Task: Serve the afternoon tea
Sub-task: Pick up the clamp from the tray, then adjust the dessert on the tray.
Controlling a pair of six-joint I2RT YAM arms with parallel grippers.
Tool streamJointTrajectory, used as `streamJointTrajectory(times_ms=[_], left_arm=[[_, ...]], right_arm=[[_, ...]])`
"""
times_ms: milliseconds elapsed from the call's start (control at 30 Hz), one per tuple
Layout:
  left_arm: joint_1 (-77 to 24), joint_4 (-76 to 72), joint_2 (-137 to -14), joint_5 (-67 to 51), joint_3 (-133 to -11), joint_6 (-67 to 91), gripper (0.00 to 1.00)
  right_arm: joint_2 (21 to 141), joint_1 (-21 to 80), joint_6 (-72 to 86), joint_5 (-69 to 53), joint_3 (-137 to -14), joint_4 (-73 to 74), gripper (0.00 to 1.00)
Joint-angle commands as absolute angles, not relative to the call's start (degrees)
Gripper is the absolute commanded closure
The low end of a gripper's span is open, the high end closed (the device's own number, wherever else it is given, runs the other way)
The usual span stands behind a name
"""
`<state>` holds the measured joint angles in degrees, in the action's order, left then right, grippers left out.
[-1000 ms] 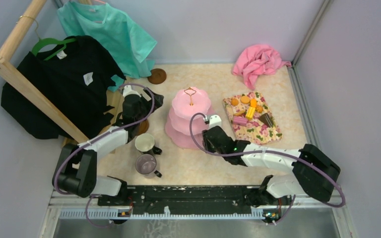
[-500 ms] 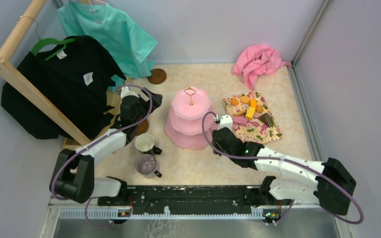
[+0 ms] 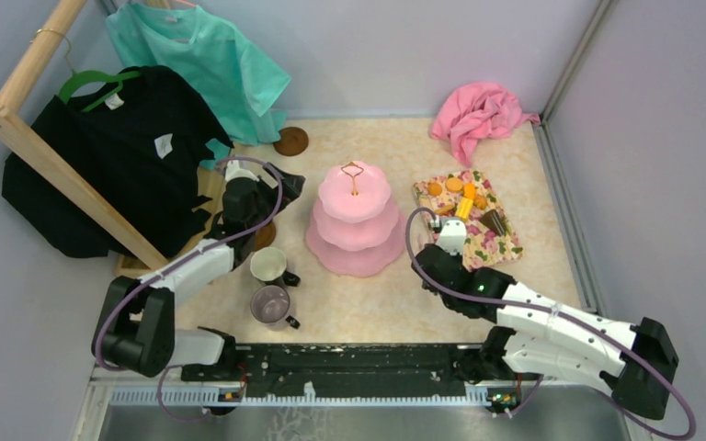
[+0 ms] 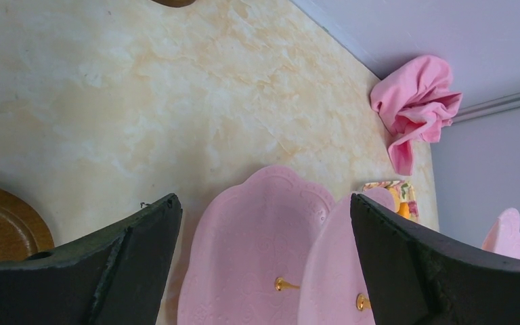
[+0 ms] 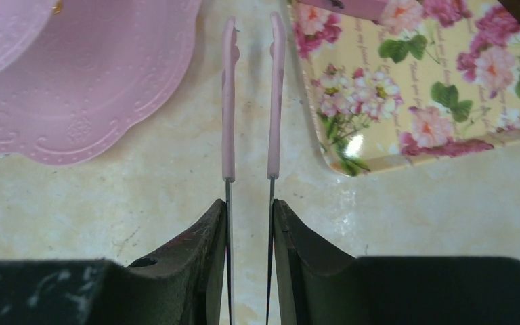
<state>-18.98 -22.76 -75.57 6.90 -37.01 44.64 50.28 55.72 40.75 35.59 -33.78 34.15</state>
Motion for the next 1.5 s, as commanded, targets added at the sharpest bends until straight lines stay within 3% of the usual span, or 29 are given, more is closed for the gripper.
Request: streamJointTrajectory(times_ms=[0, 467, 1467], left_arm=[[-18.89, -25.58, -76.43, 4.02, -38.14, 46.09, 0.01], [-18.9, -27.81, -78.02, 2.78, -37.79, 47.34, 0.02], [-18.9, -30.59, -80.84, 2.85, -37.38, 49.31, 0.02]], right_arm=[[49.63, 55.92, 47.04, 43.17, -37.6, 41.41, 0.71], [51.62, 50.03, 50.03, 43.9, -37.65, 43.67, 0.66], [61.19, 34.59, 33.06, 30.83, -37.13, 26.19, 0.64]])
